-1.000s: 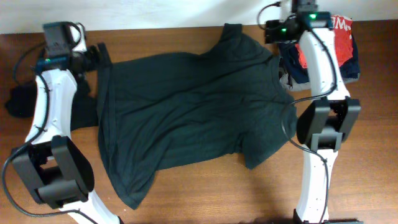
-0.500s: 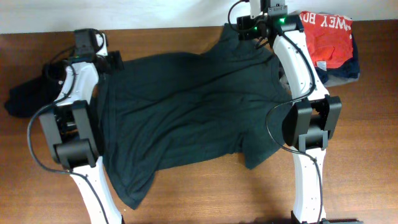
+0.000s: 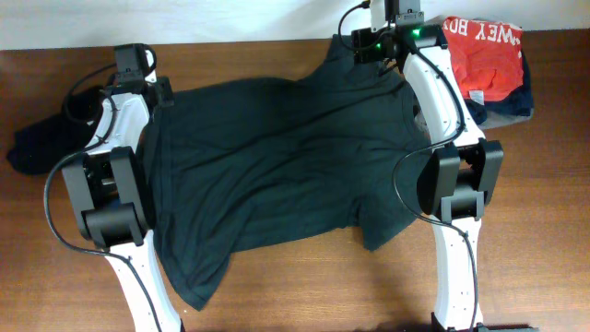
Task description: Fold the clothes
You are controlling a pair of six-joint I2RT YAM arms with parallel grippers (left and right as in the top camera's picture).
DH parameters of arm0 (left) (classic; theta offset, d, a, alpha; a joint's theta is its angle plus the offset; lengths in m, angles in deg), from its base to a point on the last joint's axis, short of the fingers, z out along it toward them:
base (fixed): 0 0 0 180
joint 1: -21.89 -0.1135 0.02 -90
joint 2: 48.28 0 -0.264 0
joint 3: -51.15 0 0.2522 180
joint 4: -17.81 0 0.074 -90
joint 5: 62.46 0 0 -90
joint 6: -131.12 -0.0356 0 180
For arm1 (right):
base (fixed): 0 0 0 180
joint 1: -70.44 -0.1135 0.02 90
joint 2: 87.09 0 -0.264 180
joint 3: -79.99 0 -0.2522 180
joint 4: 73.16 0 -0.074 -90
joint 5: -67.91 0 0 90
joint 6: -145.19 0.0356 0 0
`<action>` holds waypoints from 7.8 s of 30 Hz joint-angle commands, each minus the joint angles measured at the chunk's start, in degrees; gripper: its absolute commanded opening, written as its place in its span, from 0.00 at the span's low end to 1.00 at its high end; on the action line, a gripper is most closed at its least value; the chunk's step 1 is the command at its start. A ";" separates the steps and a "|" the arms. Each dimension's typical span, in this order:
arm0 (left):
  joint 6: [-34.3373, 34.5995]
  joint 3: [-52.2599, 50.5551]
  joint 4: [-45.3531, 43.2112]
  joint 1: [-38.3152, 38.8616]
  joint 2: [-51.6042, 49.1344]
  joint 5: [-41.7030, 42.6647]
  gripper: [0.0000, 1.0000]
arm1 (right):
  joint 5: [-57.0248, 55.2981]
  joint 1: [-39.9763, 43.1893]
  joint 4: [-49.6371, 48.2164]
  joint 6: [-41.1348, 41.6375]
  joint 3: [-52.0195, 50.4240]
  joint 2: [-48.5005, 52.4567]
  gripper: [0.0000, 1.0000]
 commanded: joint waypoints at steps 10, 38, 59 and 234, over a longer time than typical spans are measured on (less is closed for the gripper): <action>-0.50 0.94 -4.24 0.66 -6.27 -3.58 0.50 | -0.48 0.11 1.49 -0.37 0.81 1.16 0.70; -0.52 10.16 9.31 1.22 0.52 -9.33 0.01 | 0.87 -0.70 -2.97 1.16 0.81 5.01 0.70; -0.50 10.14 12.17 1.11 0.52 -9.55 0.01 | 1.49 -2.16 -4.50 1.20 0.81 6.38 0.64; -0.26 8.11 57.11 -1.03 9.66 0.42 0.52 | -3.52 7.78 51.01 4.09 5.46 -0.26 0.24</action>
